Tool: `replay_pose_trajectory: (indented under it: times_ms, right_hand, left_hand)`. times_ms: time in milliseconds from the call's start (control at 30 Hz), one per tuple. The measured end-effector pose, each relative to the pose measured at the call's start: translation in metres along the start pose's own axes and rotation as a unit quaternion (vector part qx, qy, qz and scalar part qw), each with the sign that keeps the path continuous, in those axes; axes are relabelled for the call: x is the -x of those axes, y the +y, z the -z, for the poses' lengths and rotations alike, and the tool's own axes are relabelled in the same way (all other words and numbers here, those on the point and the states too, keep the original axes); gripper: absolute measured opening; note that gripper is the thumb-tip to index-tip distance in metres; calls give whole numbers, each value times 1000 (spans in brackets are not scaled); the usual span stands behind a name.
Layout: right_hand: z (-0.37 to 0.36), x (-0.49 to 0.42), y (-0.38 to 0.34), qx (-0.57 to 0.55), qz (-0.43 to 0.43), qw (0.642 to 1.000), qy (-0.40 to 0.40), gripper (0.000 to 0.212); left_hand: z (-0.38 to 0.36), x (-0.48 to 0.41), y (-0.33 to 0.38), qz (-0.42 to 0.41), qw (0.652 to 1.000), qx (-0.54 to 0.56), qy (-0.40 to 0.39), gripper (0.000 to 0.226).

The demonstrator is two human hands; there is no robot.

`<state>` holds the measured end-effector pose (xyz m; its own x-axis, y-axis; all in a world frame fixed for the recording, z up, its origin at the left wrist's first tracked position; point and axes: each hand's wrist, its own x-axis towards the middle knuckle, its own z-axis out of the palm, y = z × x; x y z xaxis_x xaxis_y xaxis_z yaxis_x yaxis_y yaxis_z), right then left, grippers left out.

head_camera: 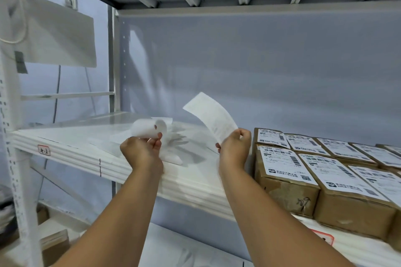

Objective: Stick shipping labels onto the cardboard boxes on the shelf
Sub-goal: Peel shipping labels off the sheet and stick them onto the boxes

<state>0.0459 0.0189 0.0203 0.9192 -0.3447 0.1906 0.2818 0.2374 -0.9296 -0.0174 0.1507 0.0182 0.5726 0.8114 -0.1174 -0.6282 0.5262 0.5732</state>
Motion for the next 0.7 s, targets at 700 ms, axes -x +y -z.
replay_pose_trajectory:
  times_ms: [700]
  right_hand:
    - [3,8,1,79,8,995,-65,48]
  left_hand:
    - [9,17,-14,-273,884,-345,-160,16]
